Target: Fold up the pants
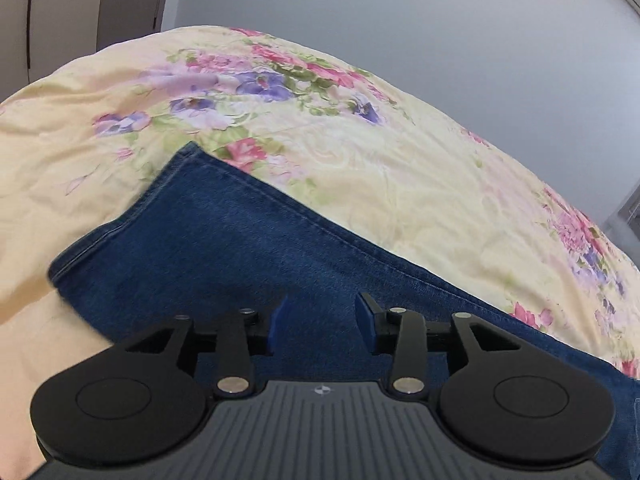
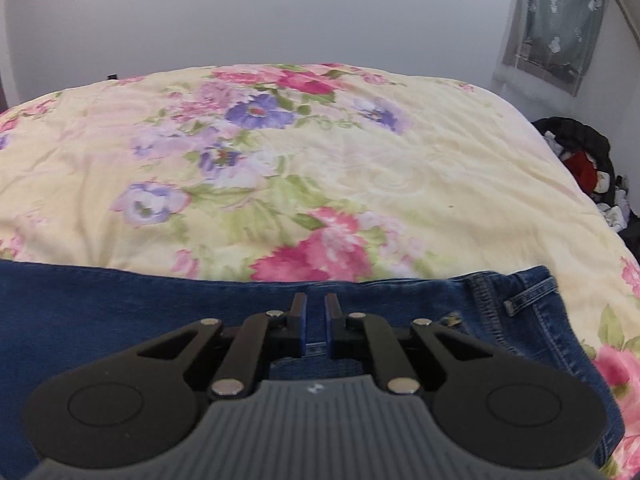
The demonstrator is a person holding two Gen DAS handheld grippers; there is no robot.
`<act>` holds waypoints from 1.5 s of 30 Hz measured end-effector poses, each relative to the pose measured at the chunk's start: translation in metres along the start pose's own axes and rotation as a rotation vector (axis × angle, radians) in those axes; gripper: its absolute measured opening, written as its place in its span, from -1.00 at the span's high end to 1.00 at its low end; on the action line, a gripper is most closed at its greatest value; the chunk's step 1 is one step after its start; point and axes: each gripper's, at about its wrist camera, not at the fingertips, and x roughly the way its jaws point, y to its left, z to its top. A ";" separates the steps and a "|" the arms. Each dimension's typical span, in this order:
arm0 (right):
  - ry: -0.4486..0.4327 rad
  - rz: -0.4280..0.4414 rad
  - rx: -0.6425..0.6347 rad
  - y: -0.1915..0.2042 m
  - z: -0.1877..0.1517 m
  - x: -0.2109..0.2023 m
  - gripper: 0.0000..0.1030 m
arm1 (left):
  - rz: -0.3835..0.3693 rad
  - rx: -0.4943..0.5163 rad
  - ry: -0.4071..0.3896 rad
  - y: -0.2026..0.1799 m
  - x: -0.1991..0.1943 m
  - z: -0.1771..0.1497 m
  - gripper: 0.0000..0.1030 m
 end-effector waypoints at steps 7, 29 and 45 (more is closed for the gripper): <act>0.024 0.177 -0.111 0.098 -0.014 -0.020 0.94 | 0.015 -0.165 -0.009 0.067 -0.038 -0.020 -0.08; 0.121 0.266 -0.222 0.242 -0.018 0.007 0.93 | -0.159 -0.503 -0.028 0.137 0.007 -0.038 -0.20; 0.157 0.240 -0.090 0.265 0.015 0.077 1.00 | -0.145 -0.471 -0.090 0.142 0.026 -0.021 0.05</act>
